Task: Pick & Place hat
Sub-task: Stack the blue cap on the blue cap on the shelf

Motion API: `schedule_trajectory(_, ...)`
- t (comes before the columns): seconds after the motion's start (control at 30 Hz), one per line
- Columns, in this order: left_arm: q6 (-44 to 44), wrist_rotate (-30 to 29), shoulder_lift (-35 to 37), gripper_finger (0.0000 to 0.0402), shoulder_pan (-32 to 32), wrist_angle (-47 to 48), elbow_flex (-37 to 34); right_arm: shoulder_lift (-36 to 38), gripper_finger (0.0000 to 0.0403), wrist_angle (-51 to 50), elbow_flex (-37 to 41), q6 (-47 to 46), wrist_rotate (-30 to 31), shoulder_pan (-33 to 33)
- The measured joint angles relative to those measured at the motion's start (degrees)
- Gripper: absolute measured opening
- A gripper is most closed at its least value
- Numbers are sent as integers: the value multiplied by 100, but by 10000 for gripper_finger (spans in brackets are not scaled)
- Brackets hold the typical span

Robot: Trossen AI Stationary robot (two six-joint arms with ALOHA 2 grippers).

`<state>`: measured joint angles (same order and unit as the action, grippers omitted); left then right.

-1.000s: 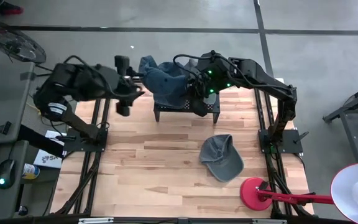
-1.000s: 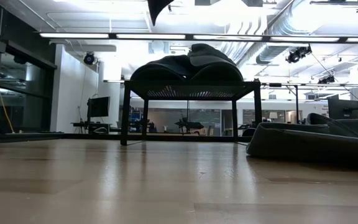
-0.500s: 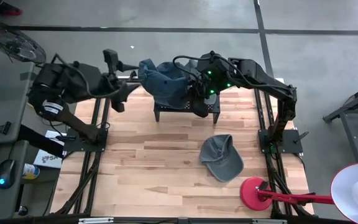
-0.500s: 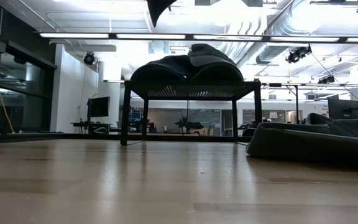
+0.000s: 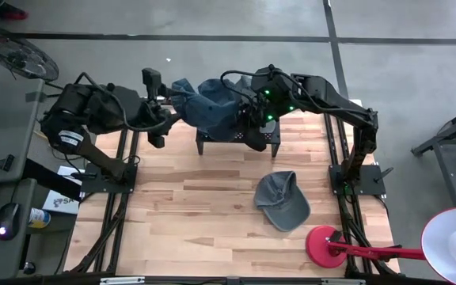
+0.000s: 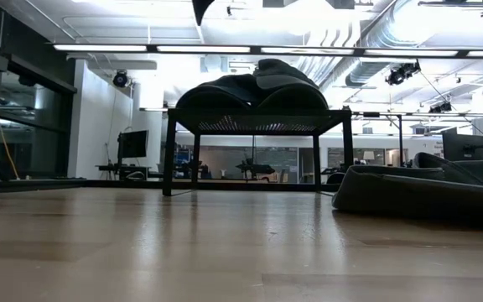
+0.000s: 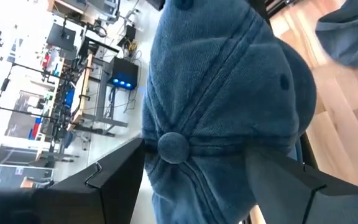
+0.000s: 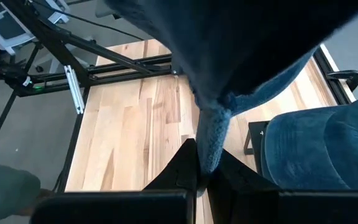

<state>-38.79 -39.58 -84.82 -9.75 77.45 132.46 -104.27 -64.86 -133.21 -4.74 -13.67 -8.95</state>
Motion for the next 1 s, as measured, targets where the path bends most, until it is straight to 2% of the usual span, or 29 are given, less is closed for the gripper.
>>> schedule_trajectory(0.5, 197, 51, -89, 255, 1, -98, 0, -2, 5, -4, 0, 75, -131, 163)
schedule_trajectory(0.63, 309, 110, -83, 219, 0, -96, 0, -2, 5, -4, 0, 75, -129, 162)
schedule_trajectory(1.0, 567, -103, -84, 77, -1, -85, 0, -2, 5, -7, 0, 73, -98, 162)
